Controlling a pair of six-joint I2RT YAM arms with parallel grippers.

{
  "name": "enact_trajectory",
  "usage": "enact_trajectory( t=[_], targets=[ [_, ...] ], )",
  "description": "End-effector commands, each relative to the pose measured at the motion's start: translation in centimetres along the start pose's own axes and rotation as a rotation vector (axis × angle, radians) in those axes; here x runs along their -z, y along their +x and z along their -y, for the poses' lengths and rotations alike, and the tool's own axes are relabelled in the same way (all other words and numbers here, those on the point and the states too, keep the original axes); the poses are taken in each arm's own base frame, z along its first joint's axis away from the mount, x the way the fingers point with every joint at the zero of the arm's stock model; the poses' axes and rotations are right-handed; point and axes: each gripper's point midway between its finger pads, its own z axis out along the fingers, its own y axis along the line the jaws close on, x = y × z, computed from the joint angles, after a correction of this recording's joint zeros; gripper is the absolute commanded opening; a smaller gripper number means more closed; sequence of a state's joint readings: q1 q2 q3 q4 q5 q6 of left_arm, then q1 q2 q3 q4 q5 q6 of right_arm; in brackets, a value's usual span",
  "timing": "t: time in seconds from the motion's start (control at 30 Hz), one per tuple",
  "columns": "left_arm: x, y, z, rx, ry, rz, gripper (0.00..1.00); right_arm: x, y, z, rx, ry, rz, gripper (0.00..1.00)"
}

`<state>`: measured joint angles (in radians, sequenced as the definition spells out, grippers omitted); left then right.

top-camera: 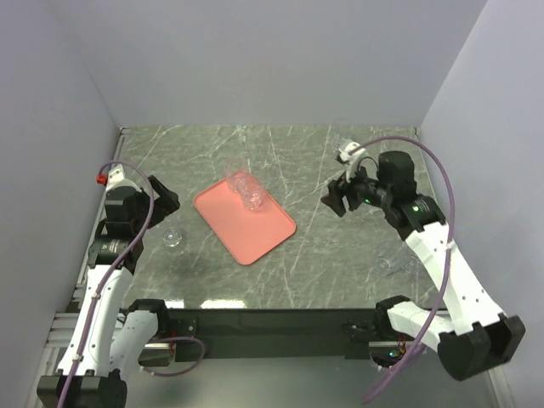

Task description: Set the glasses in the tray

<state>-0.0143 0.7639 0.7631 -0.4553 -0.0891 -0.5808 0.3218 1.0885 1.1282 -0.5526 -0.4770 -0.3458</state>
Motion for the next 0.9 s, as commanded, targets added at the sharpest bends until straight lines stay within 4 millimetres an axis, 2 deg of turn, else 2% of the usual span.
enact_trajectory(
  t=[0.0, 0.07, 0.17, 0.3, 0.33, 0.47, 0.87],
  targets=[
    [1.7, -0.3, 1.2, 0.117, 0.031, -0.021, 0.98, 1.3, -0.4, 1.0, 0.008, 0.020, 0.121, 0.73],
    [1.8, 0.6, 0.5, 0.147, -0.006, -0.056, 0.97, 1.7, 0.0, 0.9, -0.018, 0.018, 0.143, 0.73],
    [1.8, 0.9, -0.8, 0.215, -0.096, -0.060, 0.93, 2.1, 1.6, 1.1, -0.070, 0.016, 0.158, 0.74],
    [1.9, 1.5, -3.9, 0.303, -0.280, -0.038, 0.88, 2.6, 3.3, 1.7, -0.117, 0.023, 0.170, 0.74],
    [2.0, 1.5, -4.2, 0.315, -0.302, -0.034, 0.86, 2.9, 3.6, 2.4, -0.127, 0.041, 0.172, 0.74],
    [1.7, 2.5, -5.5, 0.358, -0.383, -0.048, 0.83, 2.8, 4.4, 2.3, -0.156, 0.016, 0.159, 0.74],
    [0.5, 5.3, -6.9, 0.416, -0.489, -0.129, 0.78, 3.4, 4.5, 2.4, -0.135, 0.018, 0.179, 0.74]
  ],
)
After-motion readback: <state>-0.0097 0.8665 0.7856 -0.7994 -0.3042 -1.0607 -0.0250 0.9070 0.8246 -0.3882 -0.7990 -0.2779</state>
